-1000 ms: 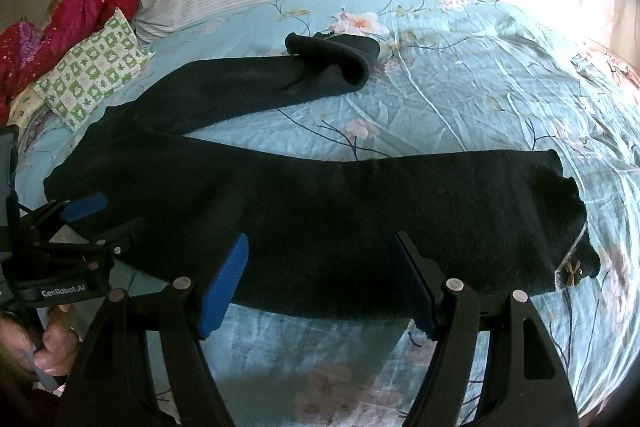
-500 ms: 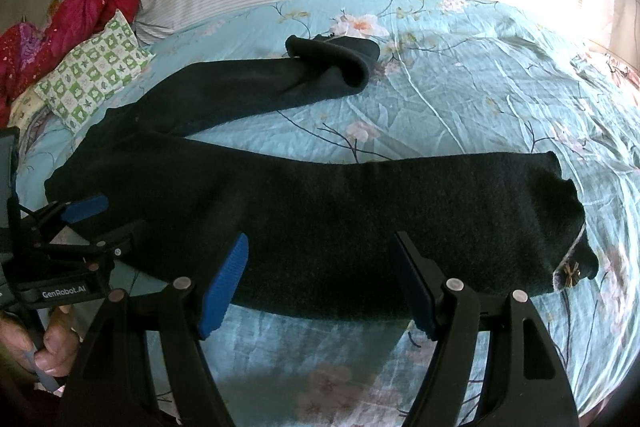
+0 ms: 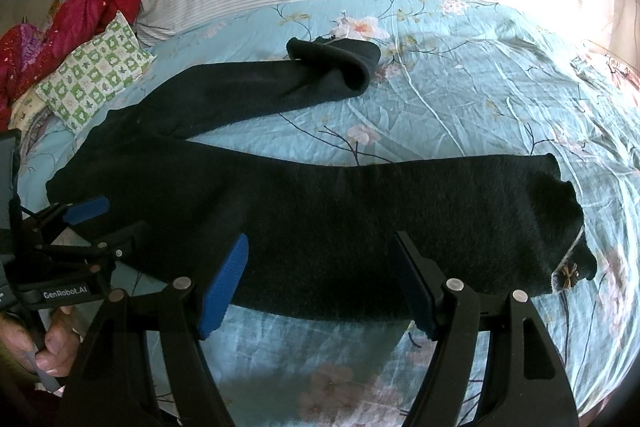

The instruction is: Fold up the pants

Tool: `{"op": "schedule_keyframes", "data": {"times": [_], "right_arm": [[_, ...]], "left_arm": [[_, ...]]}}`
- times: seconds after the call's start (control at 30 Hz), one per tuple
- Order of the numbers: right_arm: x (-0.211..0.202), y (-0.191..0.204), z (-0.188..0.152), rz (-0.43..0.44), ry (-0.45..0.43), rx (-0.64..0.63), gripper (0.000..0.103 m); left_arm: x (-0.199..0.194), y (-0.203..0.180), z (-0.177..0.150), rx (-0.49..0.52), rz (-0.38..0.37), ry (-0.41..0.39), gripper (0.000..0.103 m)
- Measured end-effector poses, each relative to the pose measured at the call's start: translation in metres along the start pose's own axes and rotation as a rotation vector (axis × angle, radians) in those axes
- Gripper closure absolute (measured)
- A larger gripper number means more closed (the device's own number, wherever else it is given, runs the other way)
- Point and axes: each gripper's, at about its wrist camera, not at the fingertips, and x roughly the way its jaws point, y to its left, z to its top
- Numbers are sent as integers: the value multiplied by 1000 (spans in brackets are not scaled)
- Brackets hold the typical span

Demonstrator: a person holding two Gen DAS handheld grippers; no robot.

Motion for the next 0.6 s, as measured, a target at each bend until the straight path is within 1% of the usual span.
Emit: {"op": "schedule_keyframes", "data": {"times": [0.6], "right_arm": [[-2,0,0,0,-4,2,29]], "left_arm": [[1,-1,1,0,-7,3,9]]}}
